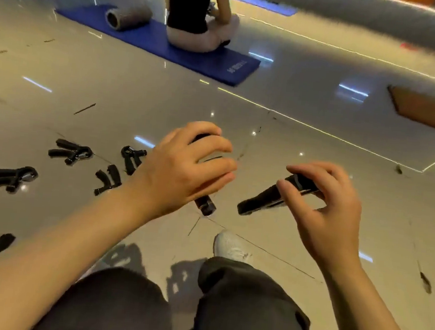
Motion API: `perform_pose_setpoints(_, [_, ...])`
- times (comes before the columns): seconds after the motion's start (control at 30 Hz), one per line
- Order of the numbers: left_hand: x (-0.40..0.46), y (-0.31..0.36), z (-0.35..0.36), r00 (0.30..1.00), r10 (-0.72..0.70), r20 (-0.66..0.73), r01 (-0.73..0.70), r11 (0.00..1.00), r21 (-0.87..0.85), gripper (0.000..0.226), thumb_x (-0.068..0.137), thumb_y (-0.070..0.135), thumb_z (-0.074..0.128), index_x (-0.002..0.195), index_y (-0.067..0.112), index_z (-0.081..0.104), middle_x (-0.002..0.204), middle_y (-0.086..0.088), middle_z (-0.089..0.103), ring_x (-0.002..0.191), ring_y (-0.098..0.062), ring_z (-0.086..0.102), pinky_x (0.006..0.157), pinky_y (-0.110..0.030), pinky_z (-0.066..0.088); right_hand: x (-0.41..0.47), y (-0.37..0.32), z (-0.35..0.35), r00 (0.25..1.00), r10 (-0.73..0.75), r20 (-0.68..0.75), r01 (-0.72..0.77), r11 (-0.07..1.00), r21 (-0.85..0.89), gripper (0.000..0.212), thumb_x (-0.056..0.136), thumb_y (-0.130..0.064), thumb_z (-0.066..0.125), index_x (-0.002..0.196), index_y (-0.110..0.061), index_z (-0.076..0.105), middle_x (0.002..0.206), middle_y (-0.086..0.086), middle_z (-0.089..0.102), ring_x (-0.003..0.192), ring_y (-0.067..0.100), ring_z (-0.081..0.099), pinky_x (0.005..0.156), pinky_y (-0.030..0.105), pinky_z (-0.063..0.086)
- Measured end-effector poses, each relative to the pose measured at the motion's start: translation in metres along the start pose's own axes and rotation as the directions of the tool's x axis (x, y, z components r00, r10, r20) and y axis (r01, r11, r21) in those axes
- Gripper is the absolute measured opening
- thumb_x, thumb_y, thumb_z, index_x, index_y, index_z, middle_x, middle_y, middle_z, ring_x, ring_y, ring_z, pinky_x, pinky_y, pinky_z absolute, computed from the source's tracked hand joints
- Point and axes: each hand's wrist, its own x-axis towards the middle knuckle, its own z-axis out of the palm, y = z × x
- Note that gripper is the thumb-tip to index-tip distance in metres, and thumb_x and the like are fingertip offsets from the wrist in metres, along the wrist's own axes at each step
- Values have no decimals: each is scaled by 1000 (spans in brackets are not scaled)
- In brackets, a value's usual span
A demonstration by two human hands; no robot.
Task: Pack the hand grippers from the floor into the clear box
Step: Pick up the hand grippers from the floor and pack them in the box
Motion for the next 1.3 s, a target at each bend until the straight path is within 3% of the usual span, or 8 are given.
perform_pose_setpoints(0.17, [57,107,-38,982,170,-87,-174,984,-46,30,96,35,49,100,13,70,105,-13,65,112,-29,46,77,-48,53,-82,-39,-118,977,76,-201,-80,997,-14,28,85,-43,53,108,-28,59,98,-14,57,94,1,56,76,8,46])
perform_pose_setpoints(0.33, [74,226,-51,948,271,-167,-301,935,-190,26,95,35,52,95,16,70,105,-11,64,110,-30,51,72,-47,52,-180,-73,-212,917,170,-361,-223,969,-109,29,83,-41,55,107,-26,62,96,-17,58,92,1,57,76,11,47])
perform_pose_setpoints(0.5, [54,346,-60,911,359,-204,-412,829,-378,23,93,34,54,94,17,69,112,-10,62,113,-27,48,68,-43,54,-290,-116,-279,793,311,-523,-424,899,-109,18,84,-27,69,102,-26,66,96,-14,63,93,2,58,78,24,50])
perform_pose_setpoints(0.67, [15,435,-79,861,479,-172,-485,672,-560,27,93,38,47,97,20,67,97,0,64,100,-22,55,60,-37,54,-392,-168,-320,648,417,-637,-608,787,-103,20,76,-25,77,93,-33,68,91,-18,66,91,3,61,77,31,53])
perform_pose_setpoints(0.93, [-43,499,-101,771,622,-136,-540,524,-658,27,91,41,44,93,27,67,95,6,64,95,-18,60,55,-26,52,-493,-202,-322,439,515,-737,-775,632,-20,26,73,-15,77,88,-34,67,93,-13,65,91,1,59,80,25,50])
perform_pose_setpoints(1.07, [-60,507,-92,788,611,-75,-448,486,-751,28,89,44,46,91,27,68,91,7,64,91,-16,59,54,-25,53,-515,-203,-305,345,569,-746,-825,564,49,26,73,-16,77,85,-36,66,89,-18,66,89,0,59,79,21,46])
perform_pose_setpoints(1.17, [-63,511,-85,761,635,-134,-517,468,-717,24,87,41,50,87,25,69,87,6,63,89,-18,59,59,-23,47,-521,-199,-298,292,593,-751,-863,501,60,27,72,-15,78,85,-36,66,92,-22,65,90,1,59,80,21,46])
perform_pose_setpoints(1.3, [-48,509,-83,798,591,-121,-467,478,-744,25,87,42,49,86,26,69,89,7,62,88,-16,58,59,-21,40,-513,-179,-295,240,603,-760,-905,423,50,24,72,-18,78,85,-35,67,89,-20,65,90,1,59,81,25,48])
